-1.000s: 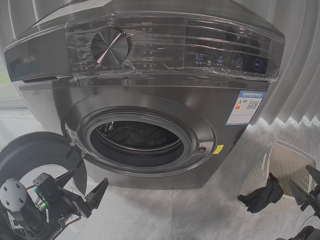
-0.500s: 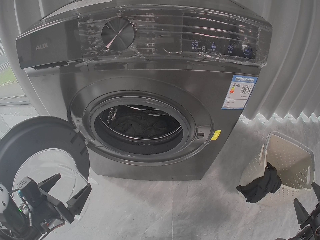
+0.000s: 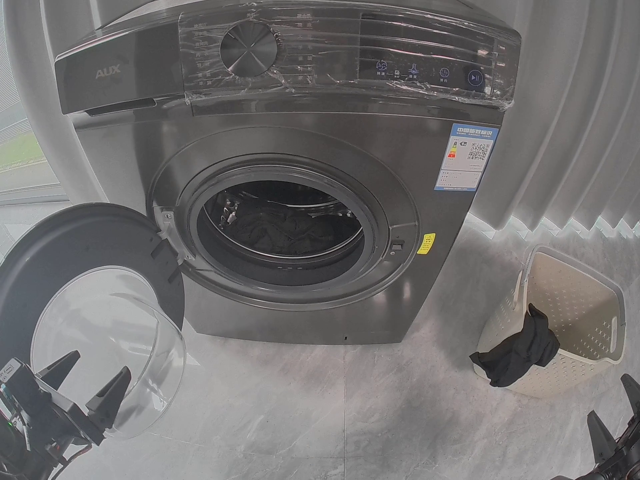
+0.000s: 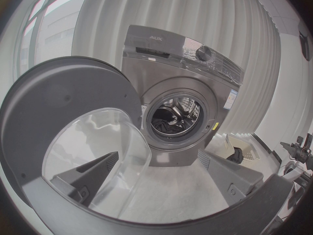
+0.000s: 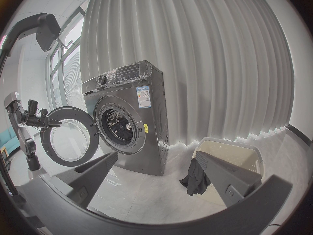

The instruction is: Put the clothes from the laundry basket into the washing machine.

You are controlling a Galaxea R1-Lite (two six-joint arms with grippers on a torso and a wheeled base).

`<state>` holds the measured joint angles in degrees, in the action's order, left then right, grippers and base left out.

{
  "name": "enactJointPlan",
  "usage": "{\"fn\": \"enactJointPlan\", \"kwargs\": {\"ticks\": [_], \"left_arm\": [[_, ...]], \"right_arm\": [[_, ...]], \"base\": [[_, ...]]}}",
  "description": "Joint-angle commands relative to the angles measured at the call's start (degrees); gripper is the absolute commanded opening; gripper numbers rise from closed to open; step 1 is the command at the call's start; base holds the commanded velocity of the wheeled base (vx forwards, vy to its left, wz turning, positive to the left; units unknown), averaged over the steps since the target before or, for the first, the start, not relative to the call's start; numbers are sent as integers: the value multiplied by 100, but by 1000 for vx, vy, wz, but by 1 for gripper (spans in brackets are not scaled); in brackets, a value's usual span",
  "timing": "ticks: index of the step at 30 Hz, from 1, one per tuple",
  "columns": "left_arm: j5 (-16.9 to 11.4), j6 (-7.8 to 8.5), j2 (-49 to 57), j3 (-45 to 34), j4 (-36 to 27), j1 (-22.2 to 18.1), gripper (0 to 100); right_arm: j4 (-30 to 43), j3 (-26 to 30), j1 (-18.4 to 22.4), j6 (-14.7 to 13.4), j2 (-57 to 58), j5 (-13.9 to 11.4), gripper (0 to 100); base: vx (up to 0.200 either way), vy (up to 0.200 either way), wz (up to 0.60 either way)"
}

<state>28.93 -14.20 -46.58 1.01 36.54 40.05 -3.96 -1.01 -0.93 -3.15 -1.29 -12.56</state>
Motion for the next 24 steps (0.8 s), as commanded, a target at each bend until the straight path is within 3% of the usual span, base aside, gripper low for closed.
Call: {"fn": "enactJointPlan", "kwargs": {"ticks": [1,3,6,9,11,14,21,24], "left_arm": [[-309,269,-35,-101,73,-1069,100],[-485,348,35,-101,117,-1385,100],[-502,383,448,-101,-41,-1465,100],[-581,357,931,-101,-665,-1465,100],[-783,322,1248,-101,-1175,-1465,100],[-1451,366,1810,-101,-1808,-1596,100],[-3183,471,3217,-101,-2546,-2431,100],[-3693,594,3718,-101,-2924,-2827,100]], "right_arm": [[1,101,14,-28,129,-1,100],[1,101,14,-55,129,-1,100],[1,101,22,42,129,-10,100],[1,101,22,24,129,-10,100],[1,101,22,42,129,-1,100],[1,101,22,112,129,-28,100],[1,101,14,60,129,-36,100],[1,101,14,51,129,-36,100]], "base": [[0,0,0],[0,0,0],[0,0,0],[0,0,0],[0,0,0],[0,0,-400],[0,0,-600],[0,0,0]]}}
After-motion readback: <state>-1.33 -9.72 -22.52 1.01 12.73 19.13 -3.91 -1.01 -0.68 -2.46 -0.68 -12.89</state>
